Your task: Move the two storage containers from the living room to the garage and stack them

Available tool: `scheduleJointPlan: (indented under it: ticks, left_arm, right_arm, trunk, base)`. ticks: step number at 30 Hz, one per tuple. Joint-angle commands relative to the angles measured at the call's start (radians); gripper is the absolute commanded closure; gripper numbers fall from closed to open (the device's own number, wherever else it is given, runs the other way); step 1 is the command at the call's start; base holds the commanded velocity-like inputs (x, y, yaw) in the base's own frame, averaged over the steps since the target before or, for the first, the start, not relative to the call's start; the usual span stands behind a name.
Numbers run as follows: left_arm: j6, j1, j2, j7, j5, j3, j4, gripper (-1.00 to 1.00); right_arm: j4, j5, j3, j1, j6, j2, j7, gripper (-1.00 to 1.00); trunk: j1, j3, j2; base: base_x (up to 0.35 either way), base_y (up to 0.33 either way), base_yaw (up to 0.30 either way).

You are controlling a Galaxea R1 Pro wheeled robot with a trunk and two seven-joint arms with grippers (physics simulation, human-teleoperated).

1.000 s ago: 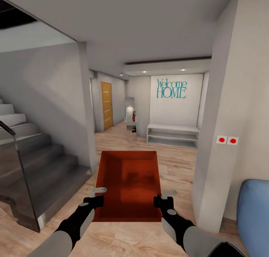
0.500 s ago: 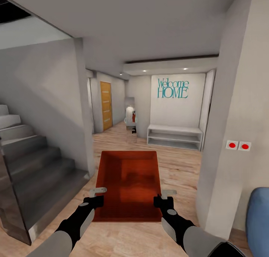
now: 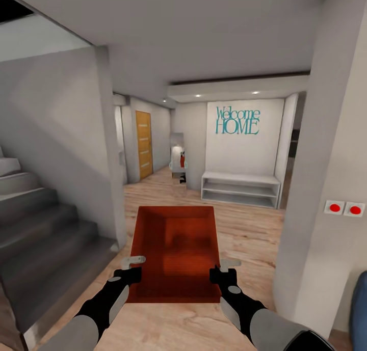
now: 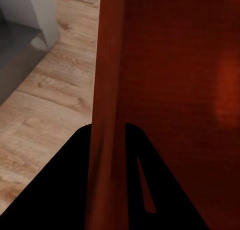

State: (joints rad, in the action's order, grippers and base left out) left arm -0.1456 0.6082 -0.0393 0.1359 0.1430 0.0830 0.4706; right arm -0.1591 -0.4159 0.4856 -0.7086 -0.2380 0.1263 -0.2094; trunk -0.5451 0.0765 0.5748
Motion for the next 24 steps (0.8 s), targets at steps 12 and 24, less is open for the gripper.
scheduleJointPlan:
  ticks: [12,24]
  left_arm:
    - [-0.006,0.001,0.018,0.014,-0.004,-0.019,0.005,1.0]
    - [-0.006,0.001,0.018,0.014,-0.004,-0.019,0.005,1.0]
  right_arm:
    - [0.07,-0.014,-0.007,0.0,-0.004,-0.031,-0.001,1.0]
    - [0.07,-0.014,-0.007,0.0,-0.004,-0.031,-0.001,1.0]
  trunk:
    - [-0.001,0.0,0.0]
    - [-0.001,0.0,0.0]
  base:
    - [0.322,0.0,0.0]
    - [0.322,0.0,0.0]
